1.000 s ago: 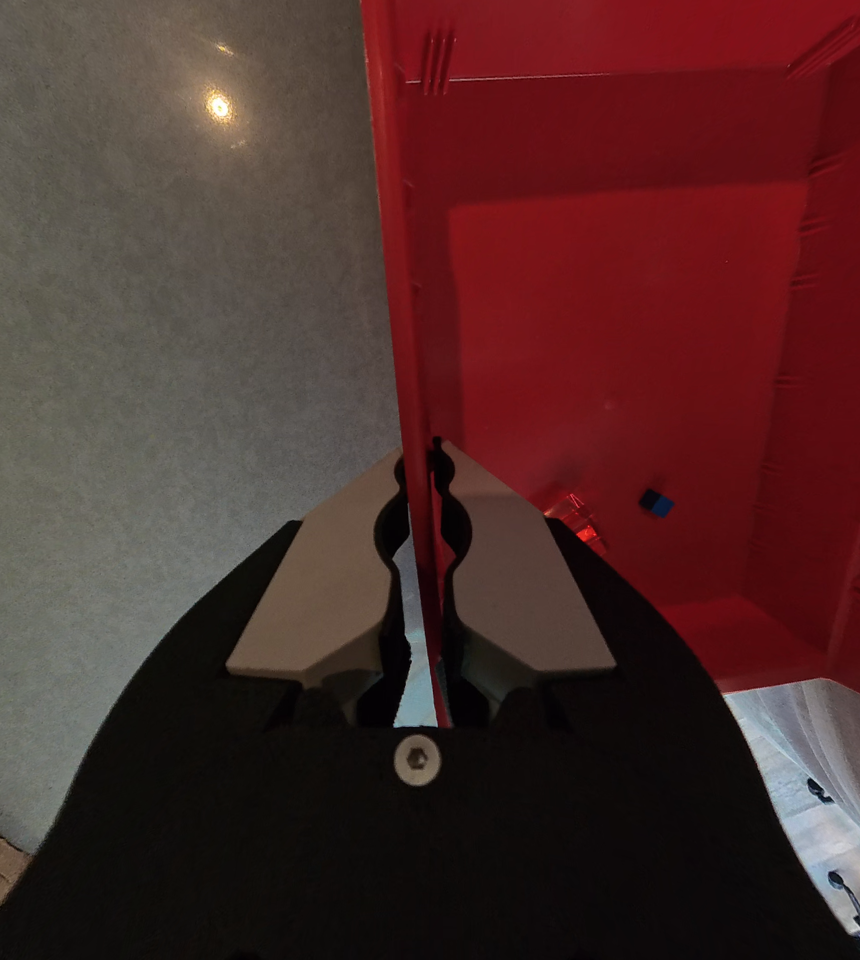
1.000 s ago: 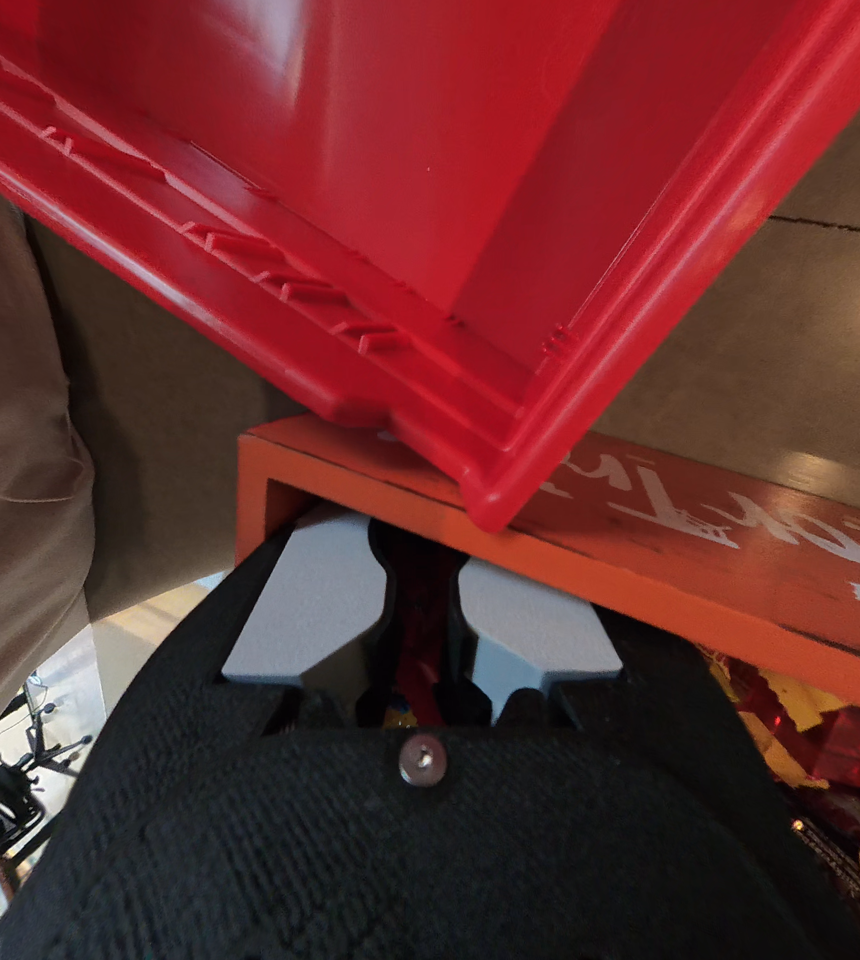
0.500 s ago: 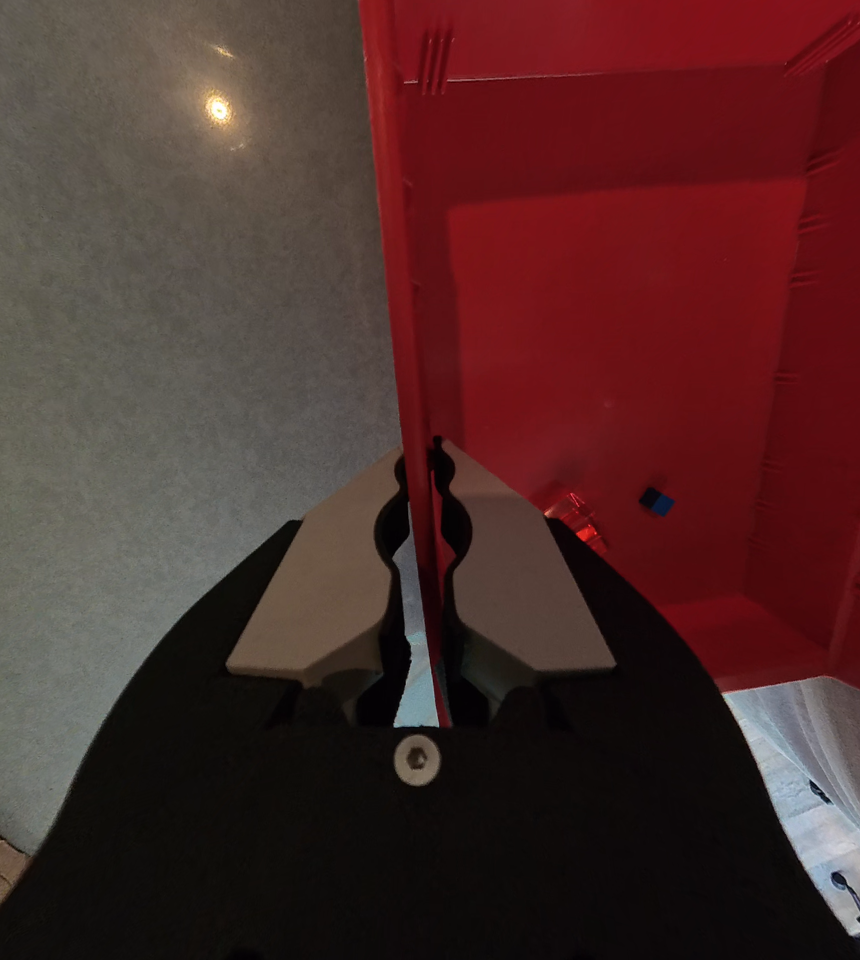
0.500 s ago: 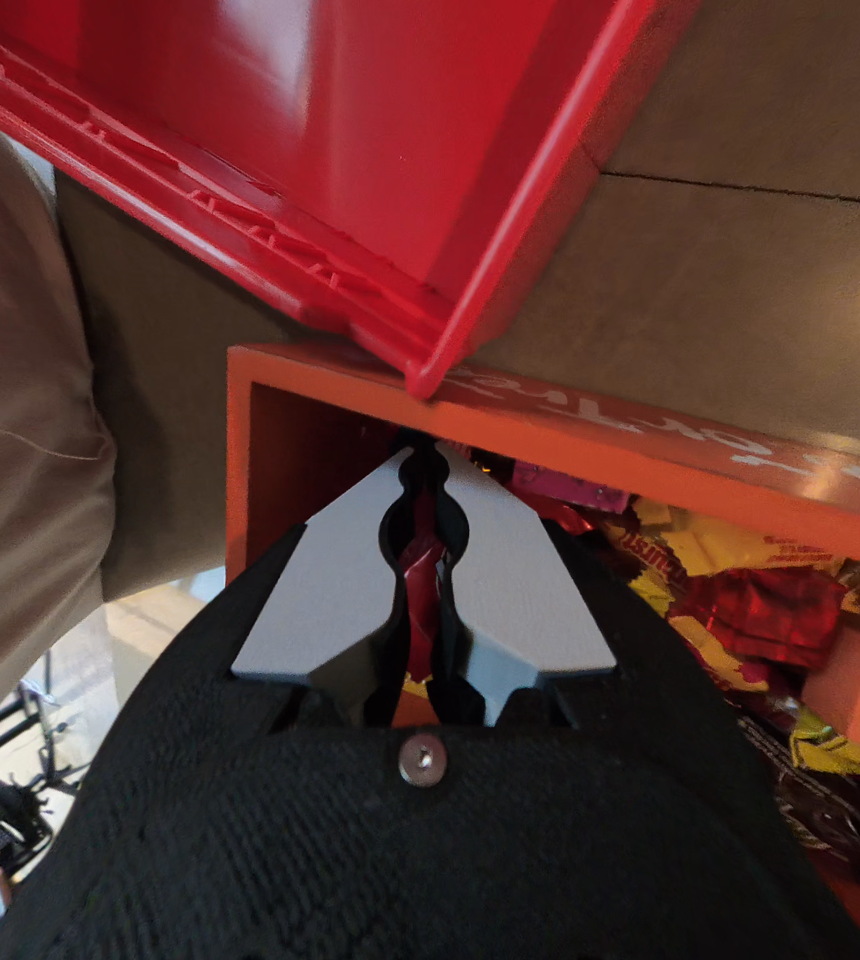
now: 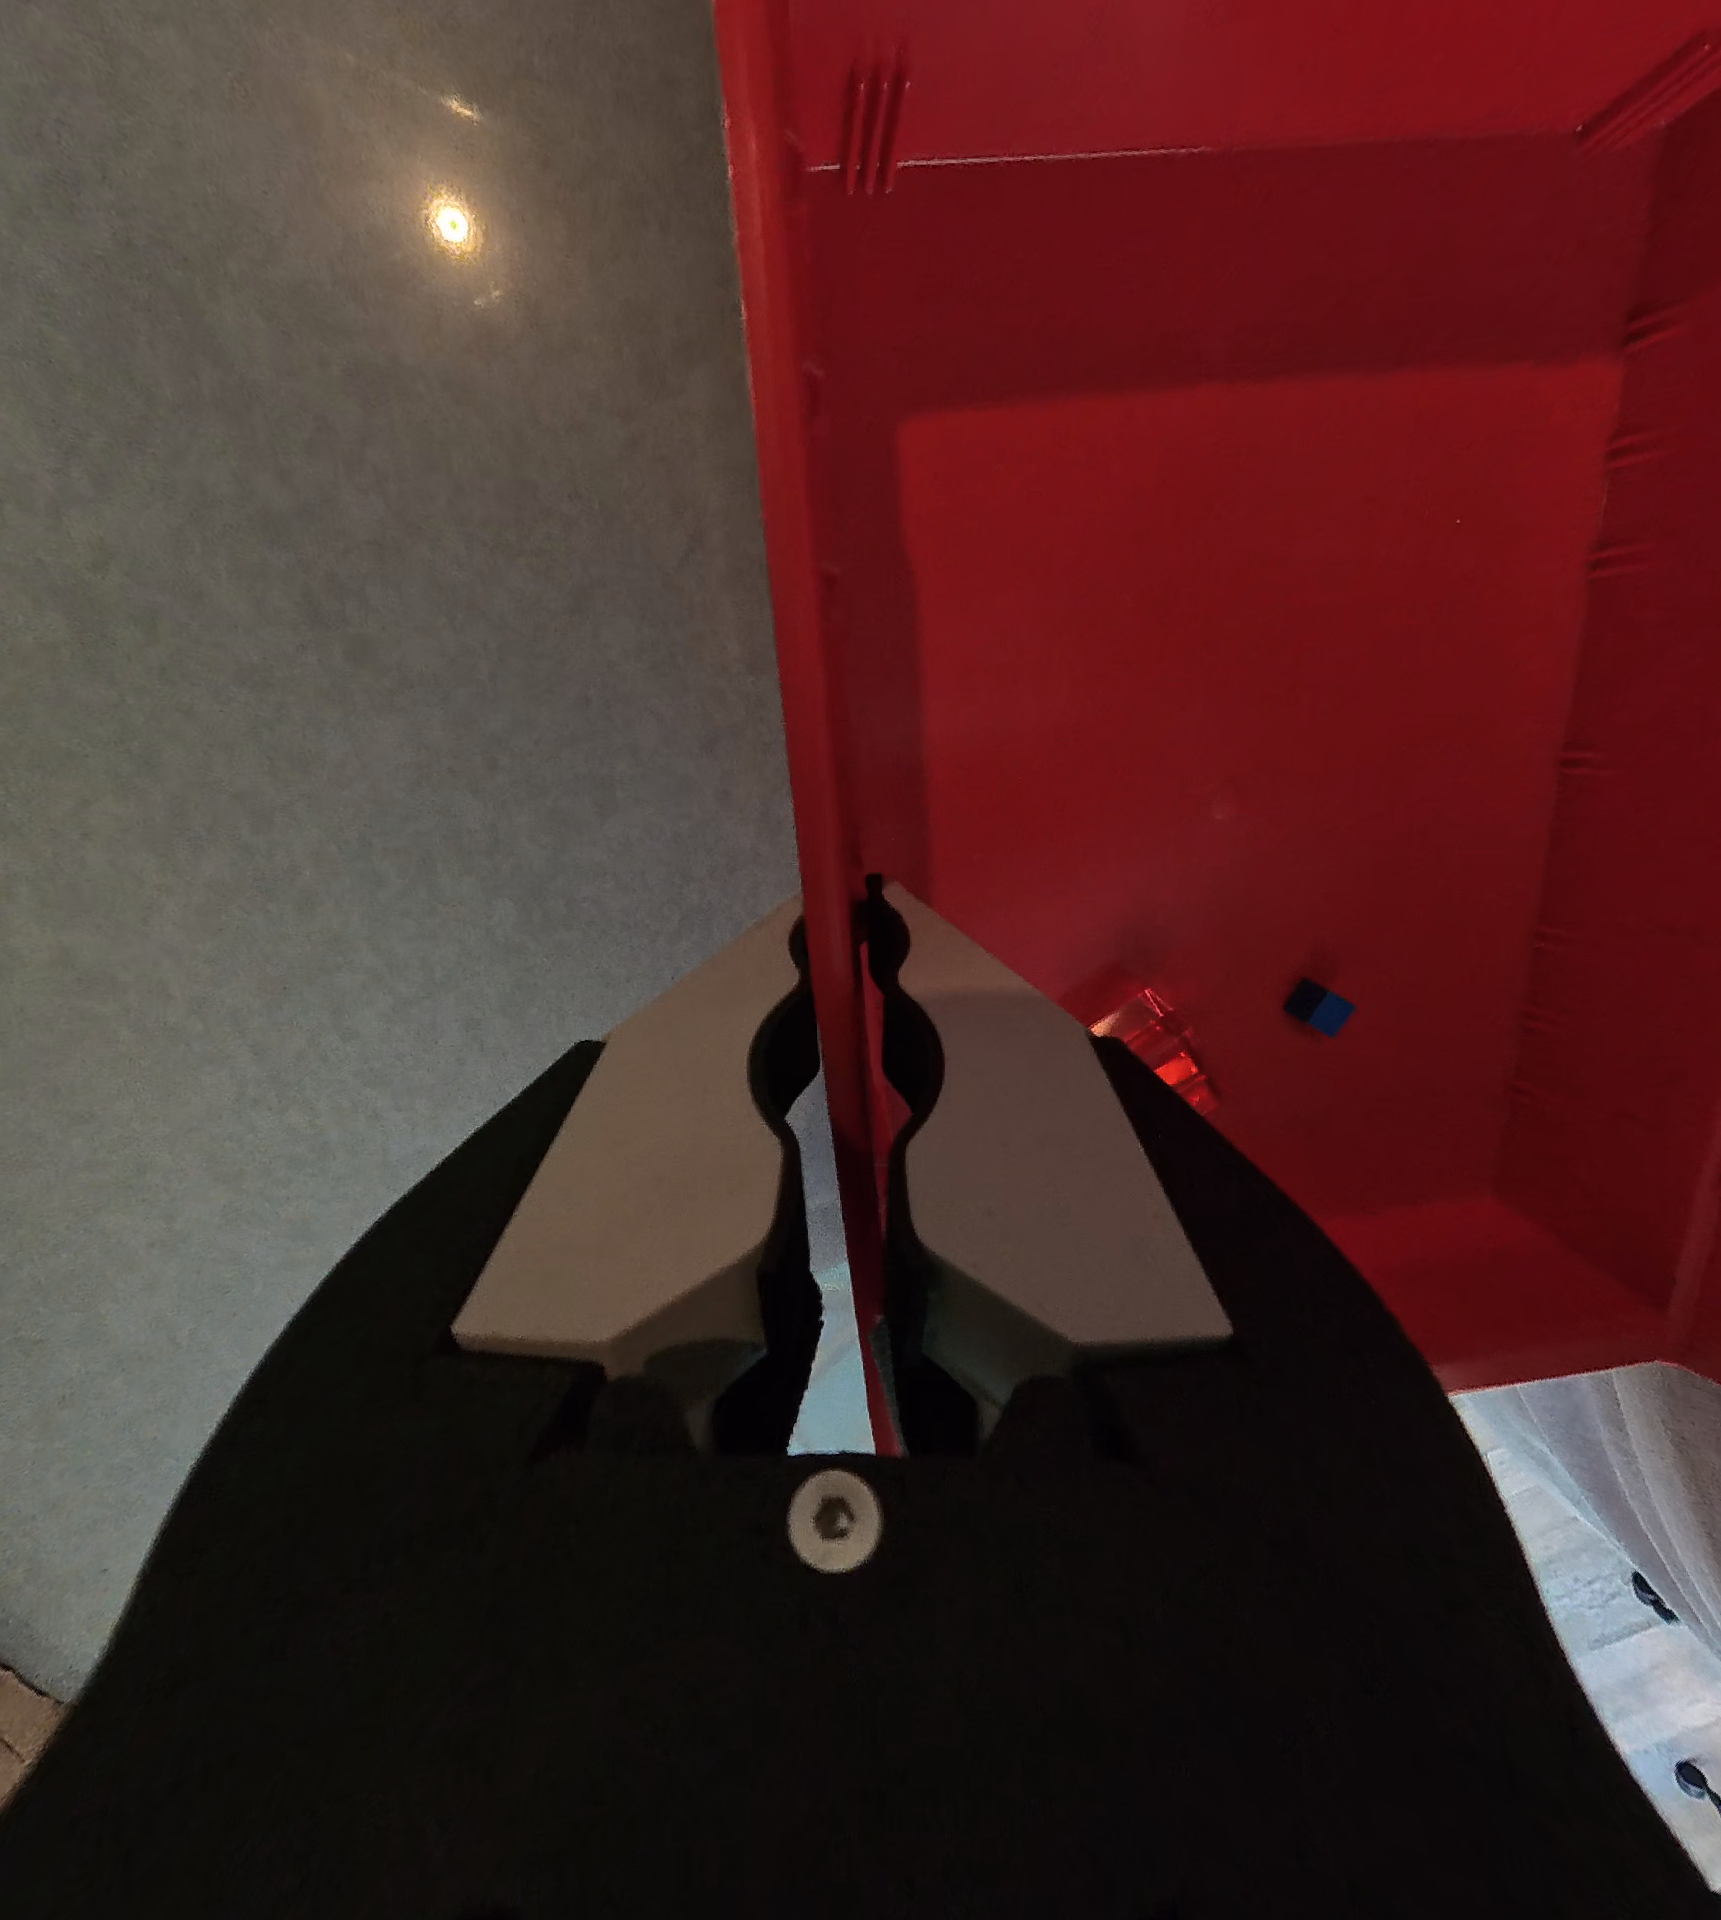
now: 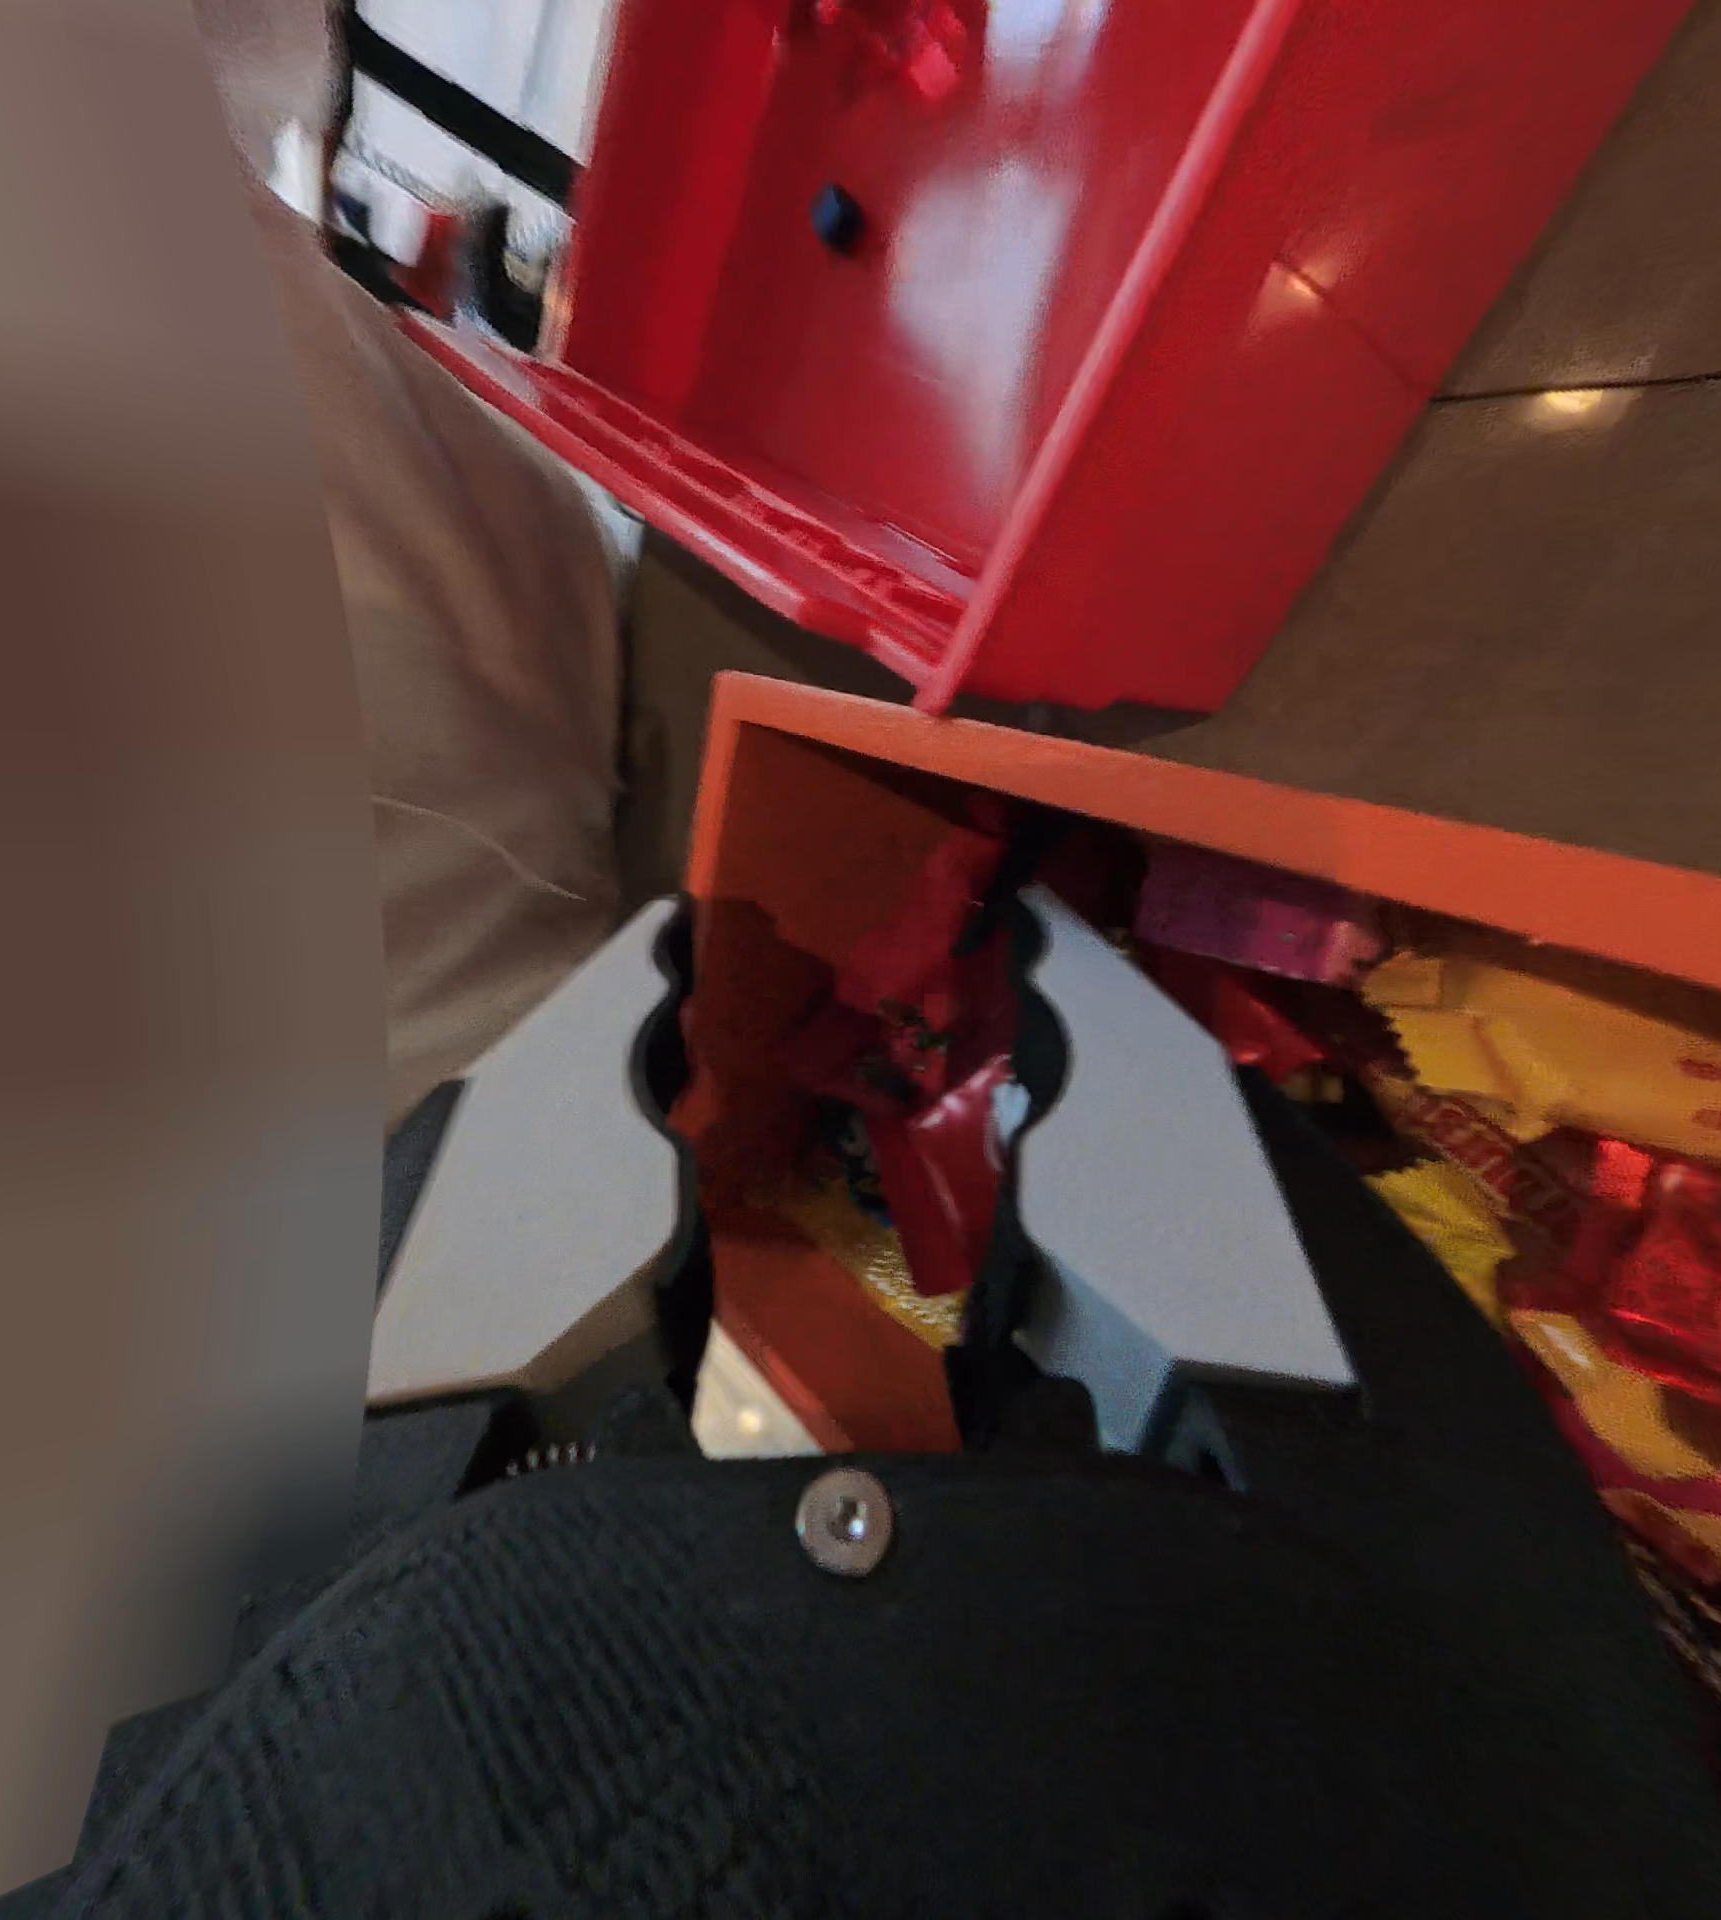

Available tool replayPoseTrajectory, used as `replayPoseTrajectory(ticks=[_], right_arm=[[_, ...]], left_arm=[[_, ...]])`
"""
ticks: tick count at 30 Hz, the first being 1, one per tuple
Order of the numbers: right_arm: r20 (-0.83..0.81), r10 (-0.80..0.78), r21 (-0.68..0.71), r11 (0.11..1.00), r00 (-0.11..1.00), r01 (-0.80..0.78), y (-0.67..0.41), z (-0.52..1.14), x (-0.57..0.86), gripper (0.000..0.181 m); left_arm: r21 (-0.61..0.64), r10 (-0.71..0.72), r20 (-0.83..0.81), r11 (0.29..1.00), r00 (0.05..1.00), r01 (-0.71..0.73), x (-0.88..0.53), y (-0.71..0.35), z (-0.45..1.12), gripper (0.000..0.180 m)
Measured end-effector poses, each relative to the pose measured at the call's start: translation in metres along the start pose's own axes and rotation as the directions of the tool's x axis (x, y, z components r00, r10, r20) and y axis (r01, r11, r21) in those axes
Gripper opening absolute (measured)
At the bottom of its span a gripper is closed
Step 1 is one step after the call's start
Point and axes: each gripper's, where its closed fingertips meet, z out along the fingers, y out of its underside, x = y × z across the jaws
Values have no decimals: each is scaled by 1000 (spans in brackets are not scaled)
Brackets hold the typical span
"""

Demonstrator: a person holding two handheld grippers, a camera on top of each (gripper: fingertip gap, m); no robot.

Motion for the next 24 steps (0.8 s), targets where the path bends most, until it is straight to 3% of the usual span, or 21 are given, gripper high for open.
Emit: replayPoseTrajectory(ticks=[1,4,6,13,24], right_arm=[[57,27,37,999,998,-29,-4,-2,-9,81],[59,-15,48,999,998,12,-2,2,-25,124],[18,-59,-8,998,998,60,4,13,-34,137],[-4,-18,-106,994,1000,18,6,44,-33,149],[22,36,-68,997,999,-35,-1,55,-32,147]], left_arm=[[2,2,-1,1000,1000,-2,0,0,0,2],[3,14,-1,1000,1000,-14,0,0,0,2],[4,21,-2,1000,1000,-21,0,0,0,2],[15,22,-8,1000,1000,-22,0,0,0,2],[14,19,-6,1000,1000,-19,0,0,0,2]])
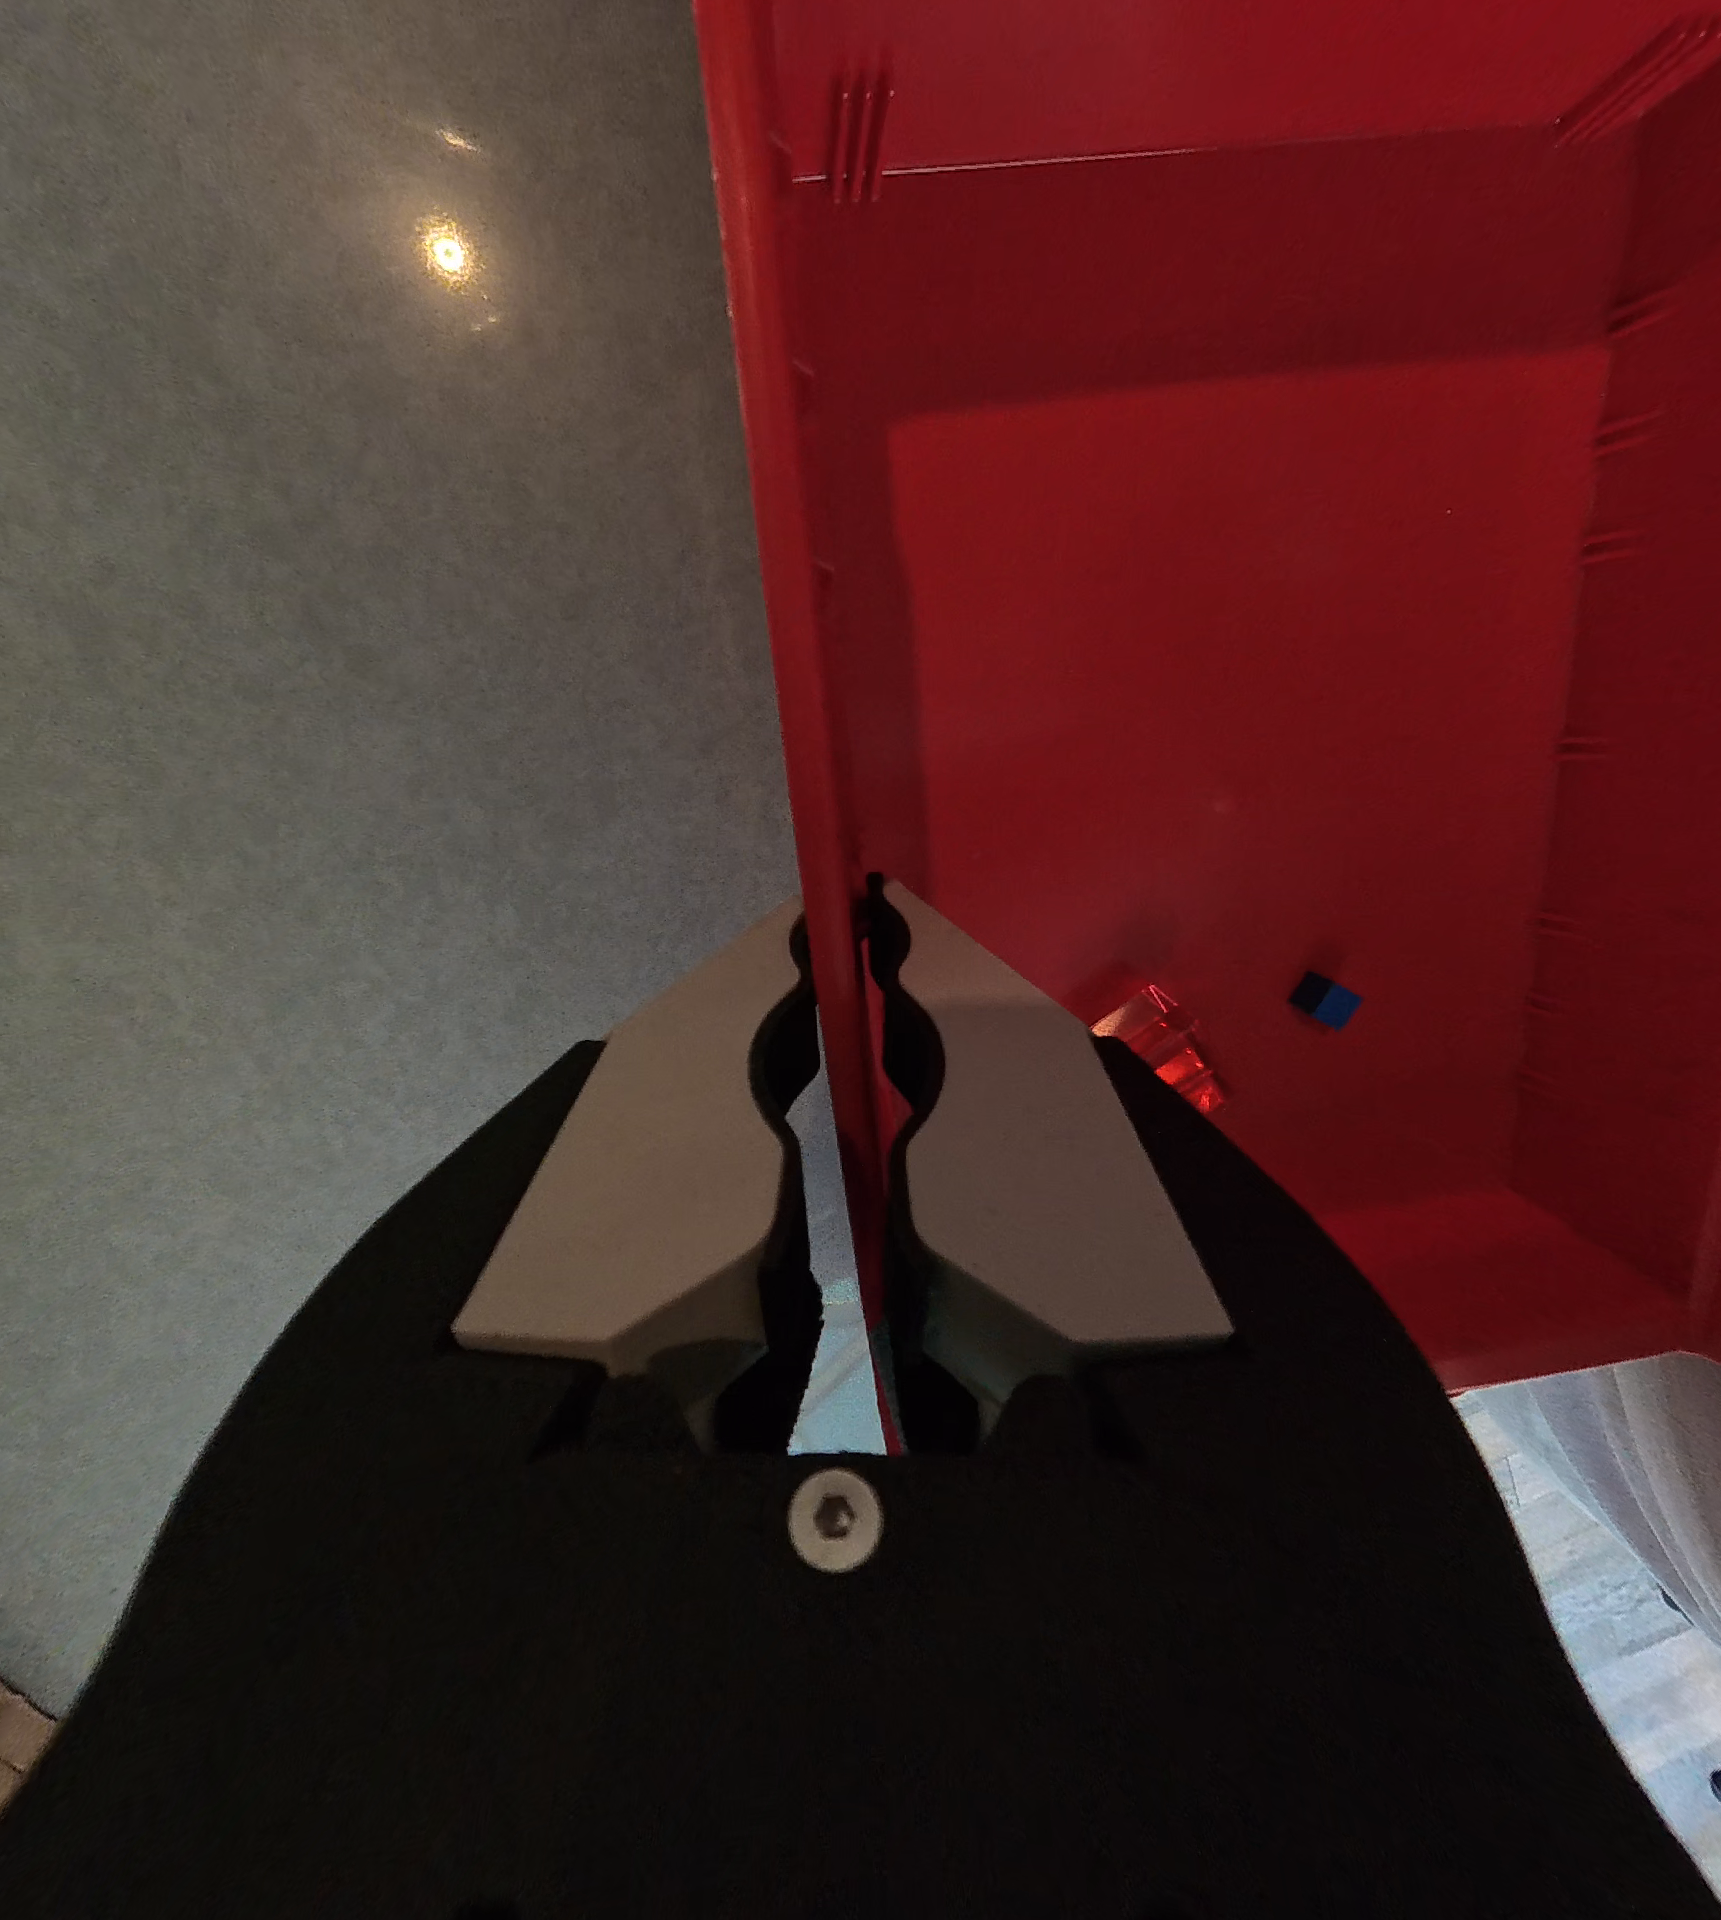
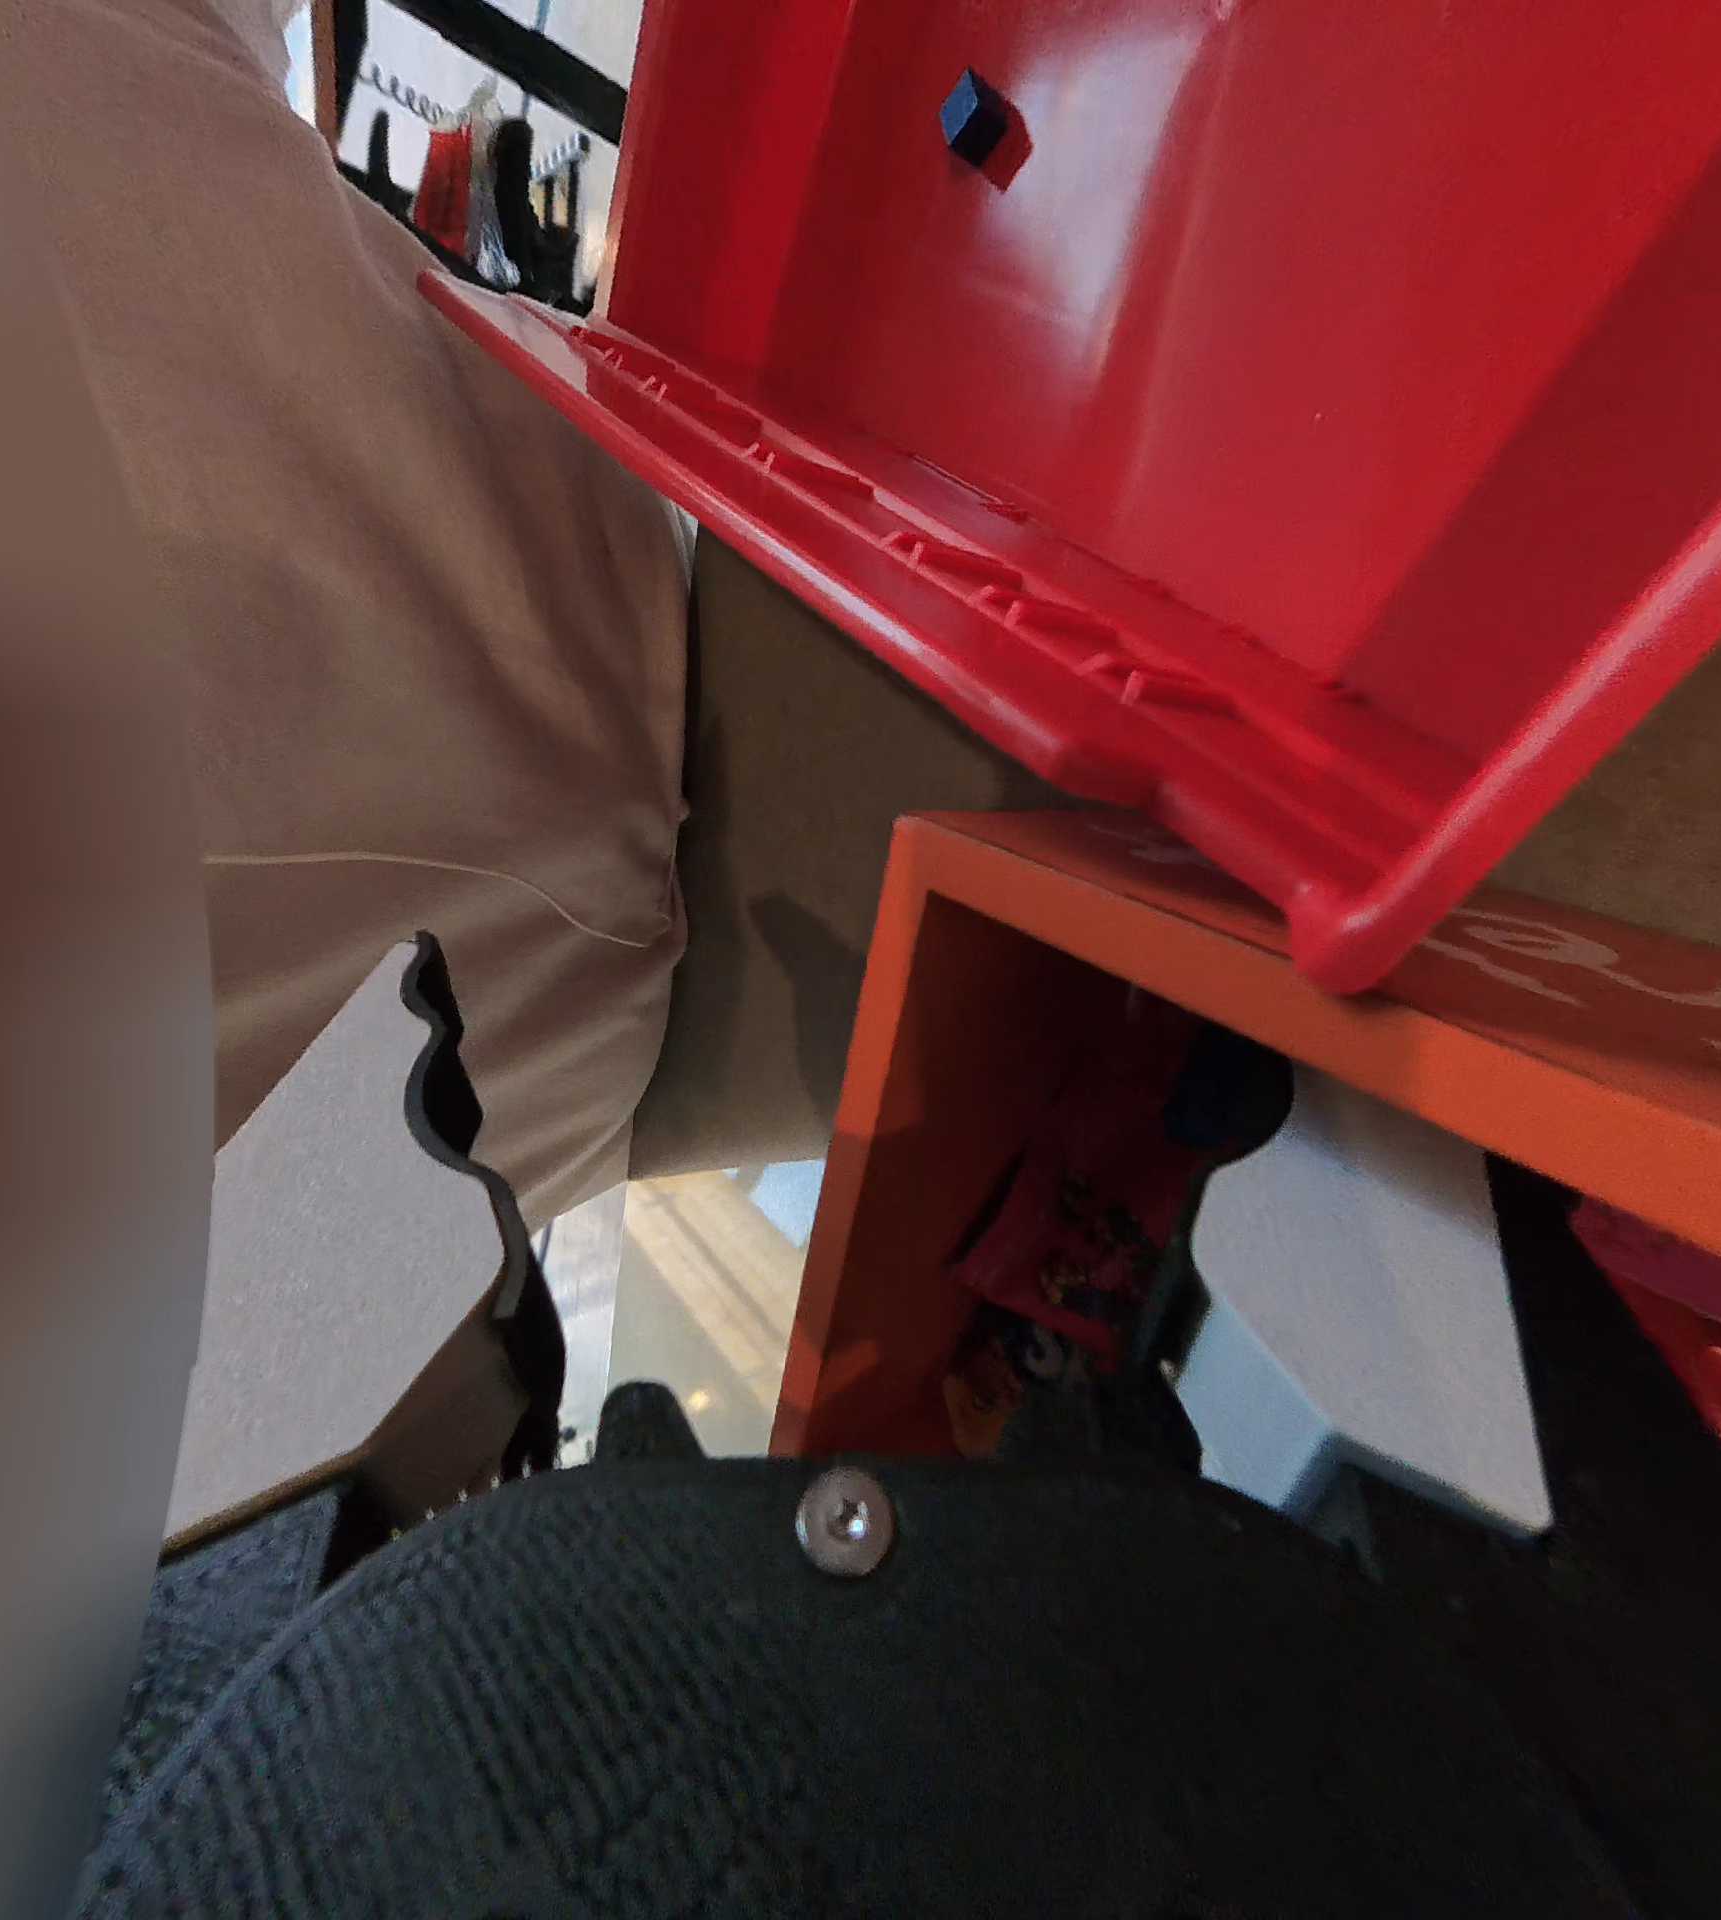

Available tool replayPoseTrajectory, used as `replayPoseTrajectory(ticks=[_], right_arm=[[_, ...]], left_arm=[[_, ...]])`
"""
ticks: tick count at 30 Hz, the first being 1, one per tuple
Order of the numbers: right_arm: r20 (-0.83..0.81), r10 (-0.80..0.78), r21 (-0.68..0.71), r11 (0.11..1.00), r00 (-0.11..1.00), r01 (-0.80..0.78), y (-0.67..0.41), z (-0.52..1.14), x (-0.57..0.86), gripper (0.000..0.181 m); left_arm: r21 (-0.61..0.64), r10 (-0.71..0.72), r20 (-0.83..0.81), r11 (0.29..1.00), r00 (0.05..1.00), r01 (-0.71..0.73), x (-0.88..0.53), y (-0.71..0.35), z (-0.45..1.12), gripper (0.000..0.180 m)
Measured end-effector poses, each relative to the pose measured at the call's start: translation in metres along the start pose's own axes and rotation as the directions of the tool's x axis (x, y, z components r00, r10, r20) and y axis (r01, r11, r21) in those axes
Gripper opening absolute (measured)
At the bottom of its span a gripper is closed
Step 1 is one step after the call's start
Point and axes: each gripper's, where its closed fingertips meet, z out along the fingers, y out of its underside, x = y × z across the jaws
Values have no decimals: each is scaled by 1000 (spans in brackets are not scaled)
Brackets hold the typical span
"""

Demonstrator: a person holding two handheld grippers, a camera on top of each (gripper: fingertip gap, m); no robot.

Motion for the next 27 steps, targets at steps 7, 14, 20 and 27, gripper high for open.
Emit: replayPoseTrajectory(ticks=[7,14,20,27], right_arm=[[-8,-6,-45,999,1000,6,5,8,-1,147],[-77,-18,-131,991,997,8,11,12,14,127],[30,54,-21,998,998,-53,-1,-9,11,103],[36,-8,-84,996,999,11,11,-9,9,106]], left_arm=[[3,-3,2,1000,1000,3,0,0,0,2],[13,-3,0,1000,1000,3,1,0,0,2],[17,-1,-5,1000,1000,1,1,0,0,2],[10,1,-1,1000,1000,-1,1,0,0,2]])
